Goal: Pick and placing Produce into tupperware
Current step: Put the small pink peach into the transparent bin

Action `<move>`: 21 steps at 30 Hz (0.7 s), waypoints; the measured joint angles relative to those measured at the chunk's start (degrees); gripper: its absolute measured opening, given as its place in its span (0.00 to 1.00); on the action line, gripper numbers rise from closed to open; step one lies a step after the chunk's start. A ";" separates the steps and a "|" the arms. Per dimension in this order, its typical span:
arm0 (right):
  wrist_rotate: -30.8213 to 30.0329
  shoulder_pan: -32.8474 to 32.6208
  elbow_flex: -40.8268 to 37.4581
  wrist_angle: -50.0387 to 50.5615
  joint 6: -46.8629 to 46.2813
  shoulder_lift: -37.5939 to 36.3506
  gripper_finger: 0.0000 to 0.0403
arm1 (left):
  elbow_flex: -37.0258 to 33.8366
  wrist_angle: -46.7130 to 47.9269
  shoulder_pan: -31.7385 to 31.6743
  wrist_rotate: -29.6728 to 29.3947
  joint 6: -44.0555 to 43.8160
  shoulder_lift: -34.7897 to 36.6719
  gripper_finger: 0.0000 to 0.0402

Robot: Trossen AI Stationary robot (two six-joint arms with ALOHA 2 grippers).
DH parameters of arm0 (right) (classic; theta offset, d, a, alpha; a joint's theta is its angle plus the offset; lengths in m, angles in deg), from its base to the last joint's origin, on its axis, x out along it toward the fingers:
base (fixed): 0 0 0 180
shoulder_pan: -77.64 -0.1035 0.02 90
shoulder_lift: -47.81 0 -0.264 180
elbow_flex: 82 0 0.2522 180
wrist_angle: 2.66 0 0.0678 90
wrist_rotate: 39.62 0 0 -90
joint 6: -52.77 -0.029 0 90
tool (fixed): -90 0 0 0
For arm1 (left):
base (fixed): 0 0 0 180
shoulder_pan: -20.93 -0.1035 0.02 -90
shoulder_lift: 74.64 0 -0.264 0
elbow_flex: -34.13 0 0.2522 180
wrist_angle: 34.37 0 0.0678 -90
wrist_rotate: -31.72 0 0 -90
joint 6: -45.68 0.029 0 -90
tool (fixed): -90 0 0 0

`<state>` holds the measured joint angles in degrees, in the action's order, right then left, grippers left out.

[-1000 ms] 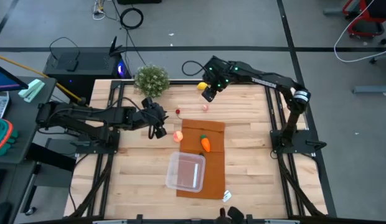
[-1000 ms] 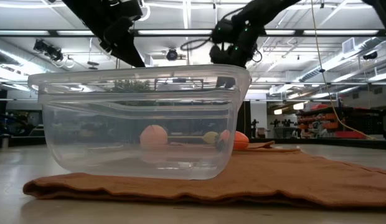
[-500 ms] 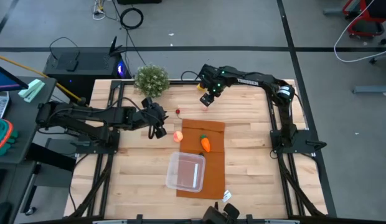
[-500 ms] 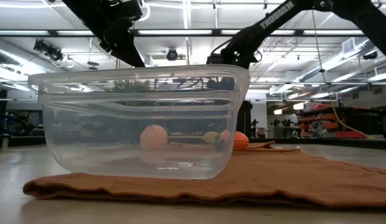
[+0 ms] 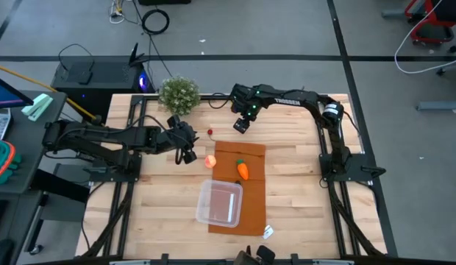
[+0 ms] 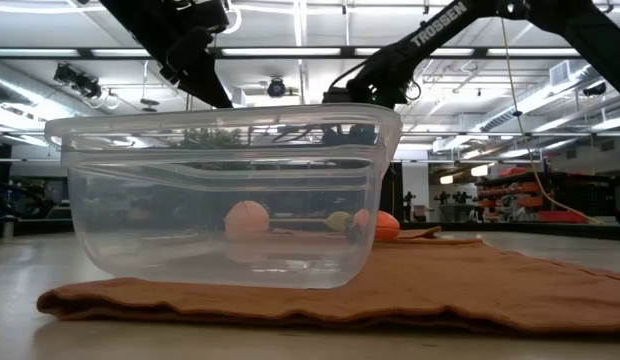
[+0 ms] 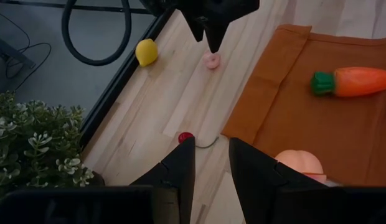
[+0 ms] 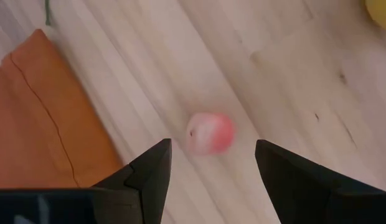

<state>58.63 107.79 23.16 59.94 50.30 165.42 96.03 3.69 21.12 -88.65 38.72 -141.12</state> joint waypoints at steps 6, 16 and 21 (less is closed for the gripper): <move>-0.02 0.13 0.00 -0.34 0.19 0.01 0.51 | 0.00 0.00 0.00 0.00 0.07 0.00 0.27; -0.04 0.01 0.00 -0.50 0.58 0.35 0.51 | 0.00 0.00 0.00 0.09 0.07 0.00 0.27; 0.08 -0.09 -0.02 -0.31 0.17 1.70 0.51 | 0.00 0.00 0.02 0.09 0.07 0.00 0.27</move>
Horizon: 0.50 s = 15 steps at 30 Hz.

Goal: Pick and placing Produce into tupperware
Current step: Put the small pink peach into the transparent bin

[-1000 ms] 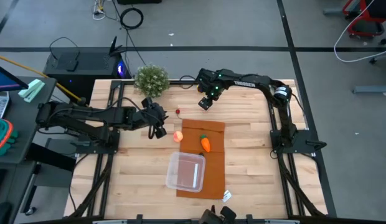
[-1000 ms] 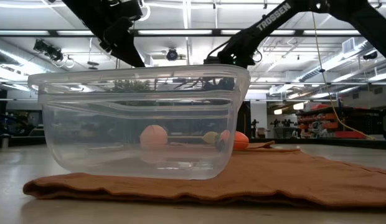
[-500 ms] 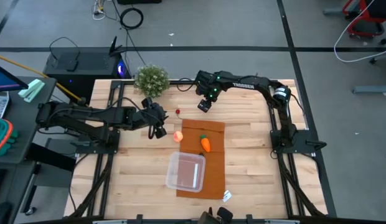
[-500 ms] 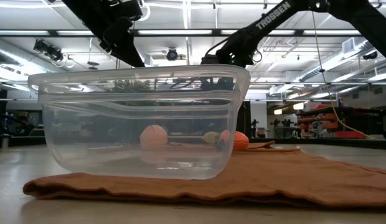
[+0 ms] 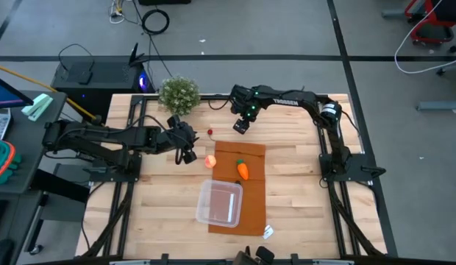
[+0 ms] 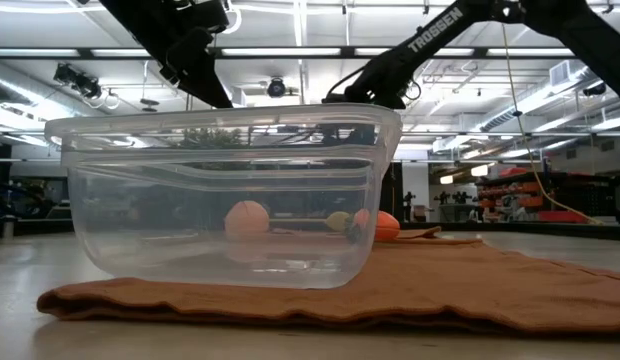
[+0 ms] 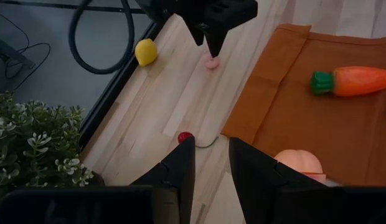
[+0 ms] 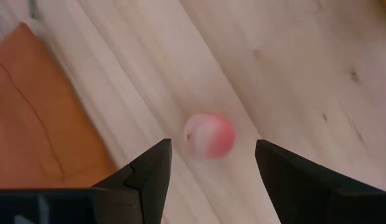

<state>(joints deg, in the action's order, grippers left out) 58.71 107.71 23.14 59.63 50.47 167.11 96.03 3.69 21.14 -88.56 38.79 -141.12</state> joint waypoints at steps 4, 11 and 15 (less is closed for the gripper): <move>-0.22 -0.02 0.00 -0.18 -0.44 1.39 0.51 | 0.00 0.00 0.00 0.00 0.00 0.00 0.27; -0.52 -0.24 0.00 -1.34 -0.68 2.56 0.51 | 0.00 0.04 0.00 0.00 0.02 0.00 0.27; -0.52 -0.22 0.00 -2.18 -1.09 2.56 0.50 | 0.00 0.06 0.00 -0.02 0.11 0.00 0.27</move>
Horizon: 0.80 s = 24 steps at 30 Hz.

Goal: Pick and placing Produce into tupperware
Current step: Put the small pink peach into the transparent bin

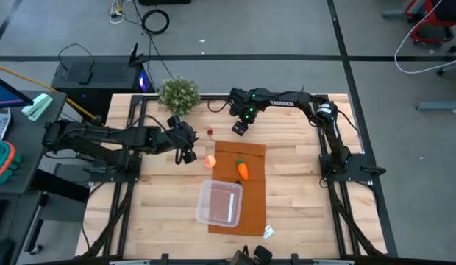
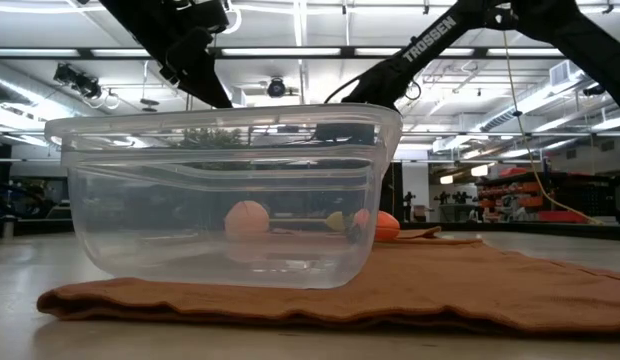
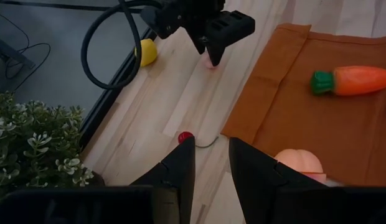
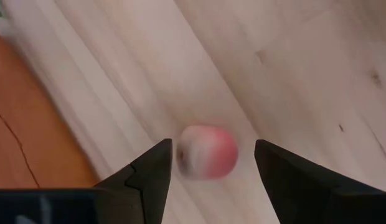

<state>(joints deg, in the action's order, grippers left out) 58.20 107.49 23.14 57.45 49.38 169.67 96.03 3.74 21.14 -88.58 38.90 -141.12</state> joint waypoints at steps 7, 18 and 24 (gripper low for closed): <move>0.11 -0.02 0.00 -0.31 -0.03 0.00 0.43 | 0.00 0.01 0.00 -0.01 0.04 0.00 0.27; 0.28 -0.04 0.00 -0.32 0.01 0.00 0.27 | 0.00 0.00 0.00 -0.01 0.09 0.00 0.27; 0.31 -0.04 0.00 -0.31 -0.01 -0.02 0.26 | 0.00 0.01 0.00 -0.01 0.09 0.00 0.27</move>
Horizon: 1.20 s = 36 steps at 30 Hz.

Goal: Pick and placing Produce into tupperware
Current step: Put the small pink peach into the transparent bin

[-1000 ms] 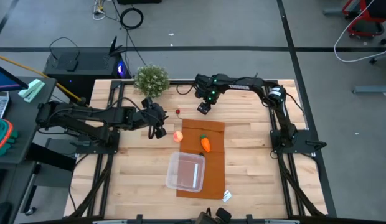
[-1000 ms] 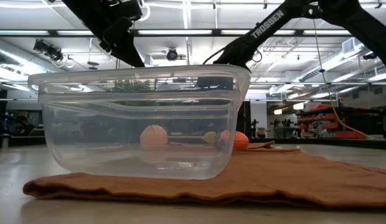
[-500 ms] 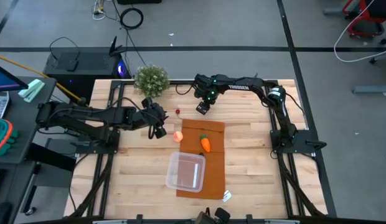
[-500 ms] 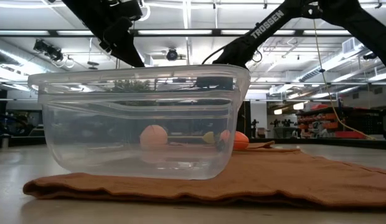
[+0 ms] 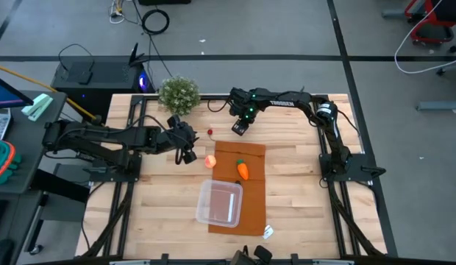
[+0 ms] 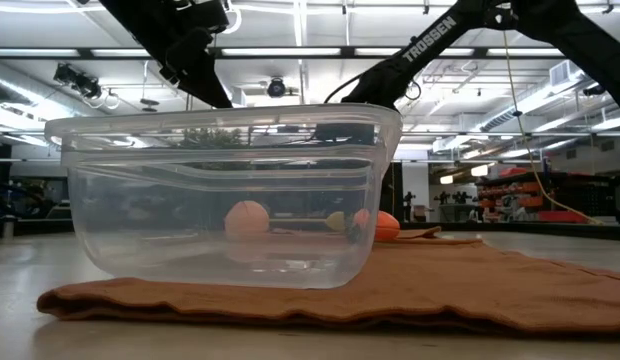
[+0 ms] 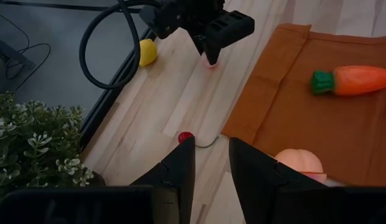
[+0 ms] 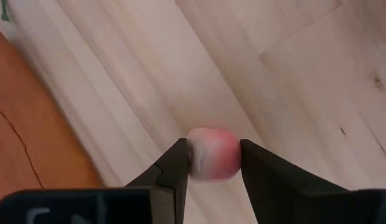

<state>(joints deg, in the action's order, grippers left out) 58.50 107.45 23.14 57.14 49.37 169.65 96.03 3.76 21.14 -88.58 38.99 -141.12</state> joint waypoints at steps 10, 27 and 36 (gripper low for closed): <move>0.40 -0.17 -0.02 0.24 -1.43 -5.49 0.26 | 0.00 2.32 0.00 -0.04 -0.15 0.00 0.27; 7.10 -16.34 -0.02 -0.62 -9.54 -22.78 0.26 | 0.00 2.31 0.00 -0.04 -0.18 0.00 0.27; 7.10 -28.60 -0.02 -2.77 -16.20 -24.90 0.26 | 0.00 2.31 -0.01 -0.04 -0.41 0.00 0.27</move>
<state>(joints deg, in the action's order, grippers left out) 65.61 78.85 23.11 54.37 33.17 144.75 96.03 6.07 21.13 -88.63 38.57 -141.12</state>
